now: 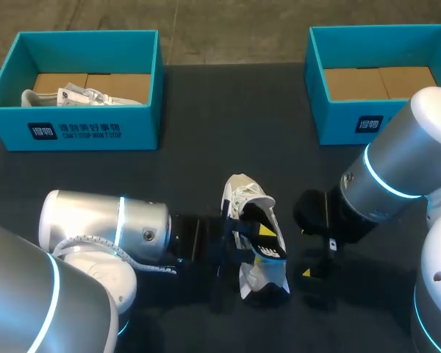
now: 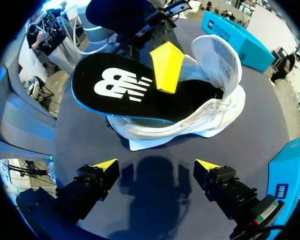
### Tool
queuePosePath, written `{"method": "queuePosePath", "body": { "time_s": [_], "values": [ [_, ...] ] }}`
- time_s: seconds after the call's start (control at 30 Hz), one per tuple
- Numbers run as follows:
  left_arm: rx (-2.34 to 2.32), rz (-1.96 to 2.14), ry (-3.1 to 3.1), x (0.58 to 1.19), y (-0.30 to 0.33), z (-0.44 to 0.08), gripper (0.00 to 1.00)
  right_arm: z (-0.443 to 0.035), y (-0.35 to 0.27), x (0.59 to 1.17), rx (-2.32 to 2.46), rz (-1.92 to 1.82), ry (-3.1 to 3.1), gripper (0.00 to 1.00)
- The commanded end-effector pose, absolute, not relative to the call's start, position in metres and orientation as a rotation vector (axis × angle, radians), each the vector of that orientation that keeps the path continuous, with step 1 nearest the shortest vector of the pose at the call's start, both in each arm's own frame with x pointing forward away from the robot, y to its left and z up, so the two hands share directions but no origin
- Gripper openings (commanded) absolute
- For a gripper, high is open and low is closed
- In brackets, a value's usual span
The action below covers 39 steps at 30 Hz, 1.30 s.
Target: Take the shoe out of the shoebox, open the shoe tongue, remove and reinsert the insole, then place the shoe into the shoebox
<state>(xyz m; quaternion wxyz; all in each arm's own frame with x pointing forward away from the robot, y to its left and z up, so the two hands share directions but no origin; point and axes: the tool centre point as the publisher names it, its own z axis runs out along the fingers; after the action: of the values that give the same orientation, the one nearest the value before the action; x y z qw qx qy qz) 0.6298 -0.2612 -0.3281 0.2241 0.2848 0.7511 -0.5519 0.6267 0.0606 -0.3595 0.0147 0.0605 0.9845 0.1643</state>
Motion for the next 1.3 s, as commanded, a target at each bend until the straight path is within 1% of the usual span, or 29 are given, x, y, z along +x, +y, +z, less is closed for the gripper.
{"method": "queuePosePath", "body": {
  "time_s": [0.03, 0.07, 0.13, 0.17, 0.2, 0.23, 0.77, 1.3],
  "values": [
    [0.796, -1.524, 2.066, 0.624, -0.257, -0.324, 0.31, -0.361, 0.062, 0.626, 0.191, 0.507, 3.062, 1.0],
    [0.798, -1.525, 2.065, 0.624, -0.257, -0.324, 0.29, -0.361, 0.062, 0.626, 0.191, 0.507, 3.062, 1.0],
    [0.803, -1.526, 2.059, 0.623, -0.257, -0.324, 0.21, -0.361, 0.062, 0.626, 0.191, 0.507, 3.062, 1.0],
    [0.805, -1.526, 2.058, 0.623, -0.257, -0.323, 0.12, -0.361, 0.062, 0.626, 0.191, 0.507, 3.062, 1.0],
    [0.806, -1.527, 2.057, 0.623, -0.257, -0.323, 0.08, -0.361, 0.062, 0.626, 0.191, 0.507, 3.062, 1.0],
    [0.812, -1.526, 2.054, 0.623, -0.257, -0.323, 0.0, -0.361, 0.062, 0.626, 0.191, 0.507, 3.062, 1.0],
    [0.915, -1.477, 2.024, 0.633, -0.258, -0.338, 0.0, -0.361, 0.062, 0.626, 0.191, 0.507, 3.062, 1.0],
    [0.898, -1.377, 2.083, 0.651, -0.255, -0.355, 0.0, -0.361, 0.062, 0.626, 0.191, 0.507, 3.062, 1.0]
  ]
}}
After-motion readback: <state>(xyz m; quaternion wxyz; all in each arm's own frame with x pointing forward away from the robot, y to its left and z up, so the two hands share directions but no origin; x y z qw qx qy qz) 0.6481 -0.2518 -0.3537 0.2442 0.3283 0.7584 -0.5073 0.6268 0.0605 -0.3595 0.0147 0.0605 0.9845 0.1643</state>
